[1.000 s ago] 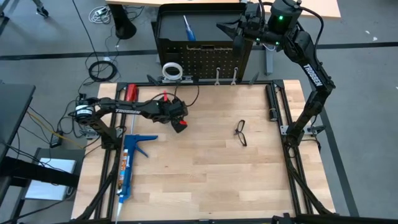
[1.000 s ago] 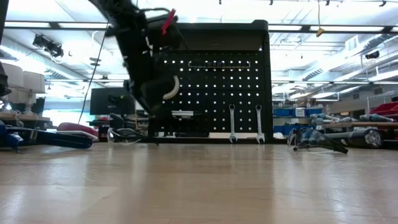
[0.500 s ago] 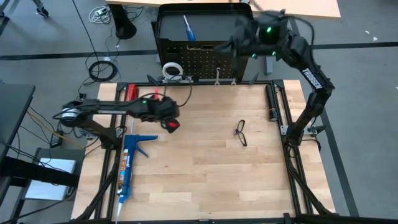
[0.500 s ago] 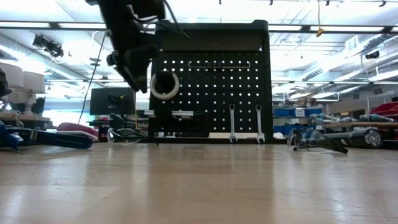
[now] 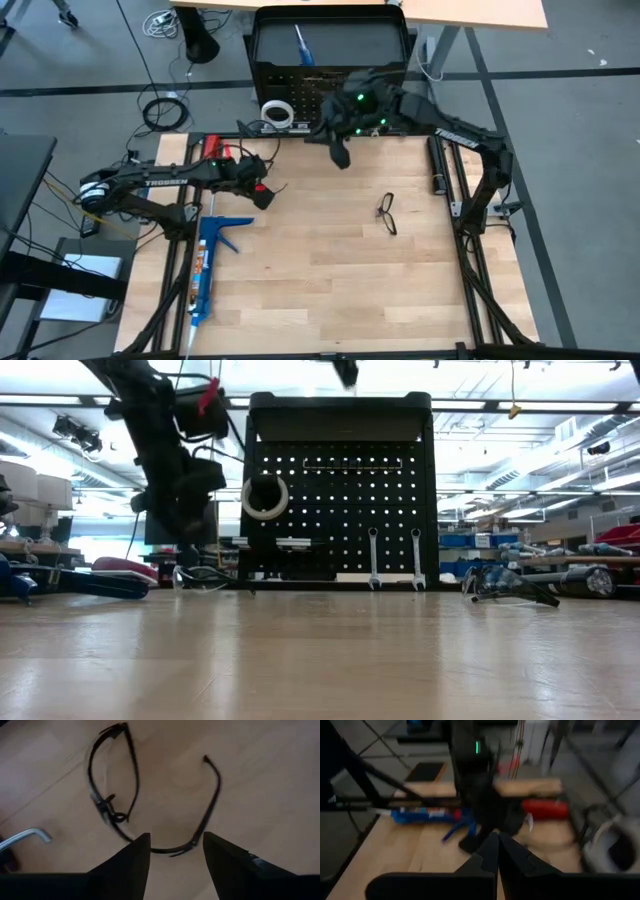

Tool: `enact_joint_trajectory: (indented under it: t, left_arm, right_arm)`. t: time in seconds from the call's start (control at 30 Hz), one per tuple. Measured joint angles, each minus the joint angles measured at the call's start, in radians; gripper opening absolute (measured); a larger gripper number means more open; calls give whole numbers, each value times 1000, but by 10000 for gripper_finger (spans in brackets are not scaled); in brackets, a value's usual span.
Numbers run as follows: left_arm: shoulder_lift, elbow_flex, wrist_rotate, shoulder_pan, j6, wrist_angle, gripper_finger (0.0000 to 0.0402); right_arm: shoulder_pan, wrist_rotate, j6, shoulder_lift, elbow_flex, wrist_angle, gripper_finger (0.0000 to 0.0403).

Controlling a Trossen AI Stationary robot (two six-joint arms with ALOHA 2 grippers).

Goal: Hang tools onto peg board
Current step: Remove the black safety glasses from the black pegboard

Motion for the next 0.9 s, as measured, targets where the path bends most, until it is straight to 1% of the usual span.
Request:
enact_joint_trajectory:
  t: [0.07,0.17,0.3,0.43,0.53,0.6,0.63,0.73,0.8,0.9]
  left_arm:
    - [-13,-17,-8,18,8,11,179]
    - [-31,-20,-11,55,44,82,162]
    - [-34,-21,-9,115,88,94,133]
    - [-30,-22,21,178,133,101,90]
    - [-29,-31,53,218,159,127,47]
    - [-29,-41,74,243,162,159,17]
    - [-29,-51,93,256,161,177,9]
    - [-29,-91,160,290,159,259,7]
    - [-29,-108,192,306,152,278,6]
    - [-29,-113,181,324,134,277,3]
  right_arm:
    - [1,-12,13,-1,-79,35,13]
    - [4,-31,16,-1,-192,95,9]
    - [12,-31,35,1,-354,209,11]
    - [11,-31,117,1,-491,336,15]
    - [12,-32,170,1,-563,412,13]
    - [14,-32,197,1,-599,454,10]
    - [17,-32,202,1,-614,482,9]
    - [30,-32,200,20,-627,545,7]
    - [43,-34,202,52,-624,562,8]
    - [63,-38,223,138,-573,562,8]
